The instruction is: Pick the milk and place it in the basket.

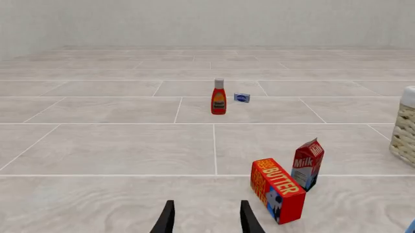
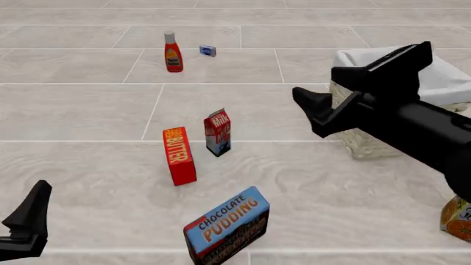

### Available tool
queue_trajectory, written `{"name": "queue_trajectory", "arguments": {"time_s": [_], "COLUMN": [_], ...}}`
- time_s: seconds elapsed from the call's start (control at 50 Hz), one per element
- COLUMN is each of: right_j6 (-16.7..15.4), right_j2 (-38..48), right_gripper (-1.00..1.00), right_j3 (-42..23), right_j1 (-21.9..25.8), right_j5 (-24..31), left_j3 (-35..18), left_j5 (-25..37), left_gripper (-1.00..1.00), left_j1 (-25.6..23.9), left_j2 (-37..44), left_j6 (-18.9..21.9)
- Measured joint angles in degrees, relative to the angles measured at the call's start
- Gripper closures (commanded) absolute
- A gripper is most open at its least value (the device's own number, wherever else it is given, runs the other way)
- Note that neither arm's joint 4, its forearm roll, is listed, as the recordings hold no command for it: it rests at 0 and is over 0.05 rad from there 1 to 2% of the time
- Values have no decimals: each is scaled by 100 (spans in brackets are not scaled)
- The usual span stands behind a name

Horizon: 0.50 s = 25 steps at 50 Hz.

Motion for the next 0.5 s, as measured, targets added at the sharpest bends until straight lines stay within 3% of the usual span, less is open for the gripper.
{"name": "queue_trajectory", "arguments": {"time_s": [0.24, 0.5], "right_j6": [-64, 21], "right_j2": [867, 1794], "right_gripper": [-100, -100], "right_j3": [-944, -1773], "right_j1": [348, 412], "right_j5": [433, 709], "left_j3": [0, 0], "left_j5": [0, 0], "left_gripper": [-100, -100], "left_j1": [0, 0], "left_j2": [0, 0], "left_j6": [0, 0]}}
